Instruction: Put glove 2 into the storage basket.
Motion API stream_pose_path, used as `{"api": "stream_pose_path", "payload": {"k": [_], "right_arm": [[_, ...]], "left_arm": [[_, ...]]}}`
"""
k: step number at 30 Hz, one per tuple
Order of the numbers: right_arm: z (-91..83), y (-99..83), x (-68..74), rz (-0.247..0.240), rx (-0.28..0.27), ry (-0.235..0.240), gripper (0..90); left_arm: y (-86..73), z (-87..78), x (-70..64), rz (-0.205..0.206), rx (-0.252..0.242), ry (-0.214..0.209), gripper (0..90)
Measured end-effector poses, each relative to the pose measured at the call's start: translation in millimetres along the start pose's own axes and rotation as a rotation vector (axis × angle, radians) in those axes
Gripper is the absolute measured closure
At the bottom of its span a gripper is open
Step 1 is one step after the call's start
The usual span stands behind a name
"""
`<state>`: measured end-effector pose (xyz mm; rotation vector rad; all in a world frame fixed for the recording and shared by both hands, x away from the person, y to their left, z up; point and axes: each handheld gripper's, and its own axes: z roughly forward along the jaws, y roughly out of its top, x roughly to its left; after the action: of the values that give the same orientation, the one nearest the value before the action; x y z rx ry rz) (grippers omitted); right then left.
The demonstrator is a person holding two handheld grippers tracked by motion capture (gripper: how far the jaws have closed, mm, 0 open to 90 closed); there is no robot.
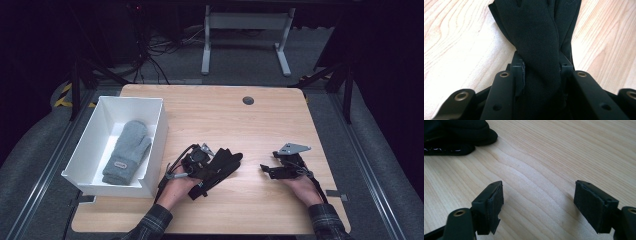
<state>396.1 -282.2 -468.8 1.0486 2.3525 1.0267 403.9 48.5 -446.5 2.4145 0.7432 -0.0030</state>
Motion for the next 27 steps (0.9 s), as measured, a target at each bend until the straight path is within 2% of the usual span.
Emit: {"api": "stream_pose_path", "payload": {"k": [8,11,14,18,19,20,22,27], "right_arm": [[0.0,0.0,0.0,0.000,0.000,0.000,24.4],[0.0,0.0,0.0,0.000,0.000,-0.002,24.3],[0.0,0.0,0.1,0.000,0.000,-0.001,24.3],[0.0,0.0,0.0,0.000,0.001,0.000,24.3],[0.0,0.0,0.0,0.000,0.001,0.000,24.3],[-0.1,0.0,0.1,0.001,0.001,-0.001,24.3],[-0.1,0.0,0.0,0.000,0.001,0.000,24.3],[-0.1,0.0,0.0,0.000,0.001,0.000,24.3]], "left_arm": [[6.6,-11.4,-7.7,-0.033,-0.036,-0.045,69.2],[10.8,-19.4,-11.3,-0.029,-0.037,-0.039,69.1],[16.1,-30.7,-14.2,-0.048,-0.058,-0.043,69.1],[24.8,-48.0,-17.8,-0.055,-0.080,-0.019,69.1],[24.8,-48.0,-17.8,-0.055,-0.080,-0.019,69.1],[29.7,-58.8,-18.6,-0.058,-0.089,-0.017,69.1],[32.2,-64.2,-18.4,-0.058,-0.103,-0.016,69.0],[42.7,-91.3,-16.7,-0.060,-0.118,0.002,69.0]]}}
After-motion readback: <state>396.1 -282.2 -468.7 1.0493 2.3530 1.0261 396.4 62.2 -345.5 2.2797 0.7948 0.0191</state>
